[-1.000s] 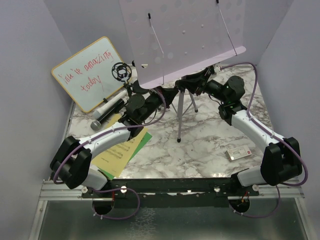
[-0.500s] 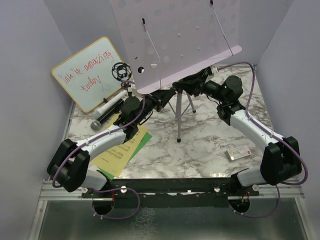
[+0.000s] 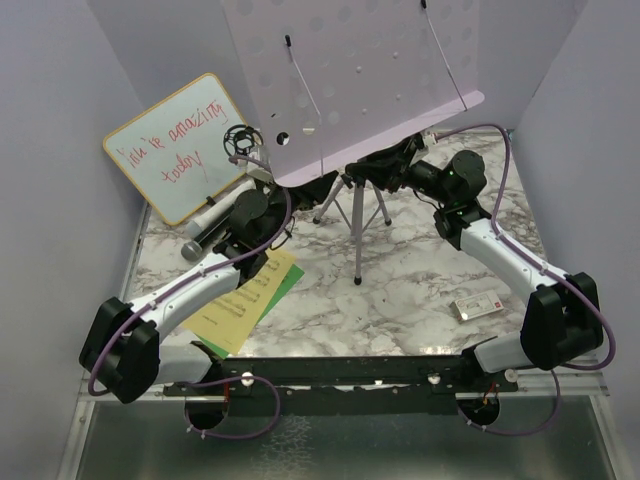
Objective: Pack up the instrument practice props
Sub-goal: Close the music stand at the center of the board.
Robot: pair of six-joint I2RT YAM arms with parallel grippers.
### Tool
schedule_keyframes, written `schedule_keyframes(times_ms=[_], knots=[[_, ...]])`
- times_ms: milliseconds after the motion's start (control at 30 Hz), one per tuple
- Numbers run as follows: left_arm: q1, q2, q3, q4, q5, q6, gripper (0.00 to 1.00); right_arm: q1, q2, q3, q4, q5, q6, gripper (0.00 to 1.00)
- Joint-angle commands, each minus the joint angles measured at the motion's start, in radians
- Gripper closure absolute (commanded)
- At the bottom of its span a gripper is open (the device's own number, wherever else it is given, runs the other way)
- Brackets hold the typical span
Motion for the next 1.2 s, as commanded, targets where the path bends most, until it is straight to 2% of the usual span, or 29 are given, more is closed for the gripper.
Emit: schedule_keyframes(times_ms=[0, 133, 233, 533, 800, 1167], knots=[[0.003, 0.023, 0.069, 0.084, 0.061, 0.397, 0.41, 0.006, 0.033, 0.007, -0.134, -0.075, 0.000, 0.99], [0.006, 0.055, 0.104, 0.154, 0.164, 0.556, 0.33, 0.006, 0.030, 0.007, -0.138, -0.078, -0.004, 0.99], [0.029, 0.085, 0.144, 0.164, 0.251, 0.598, 0.31, 0.006, 0.027, 0.007, -0.140, -0.081, -0.007, 0.99], [0.160, 0.208, 0.292, 0.174, 0.578, 0.520, 0.30, 0.009, 0.031, 0.009, -0.144, -0.092, -0.013, 0.99], [0.173, 0.294, 0.451, 0.196, 0.811, 0.499, 0.29, 0.009, 0.035, 0.013, -0.148, -0.094, -0.015, 0.99], [0.179, 0.413, 0.612, 0.202, 0.919, 0.423, 0.30, 0.013, 0.038, 0.016, -0.152, -0.097, -0.017, 0.99]])
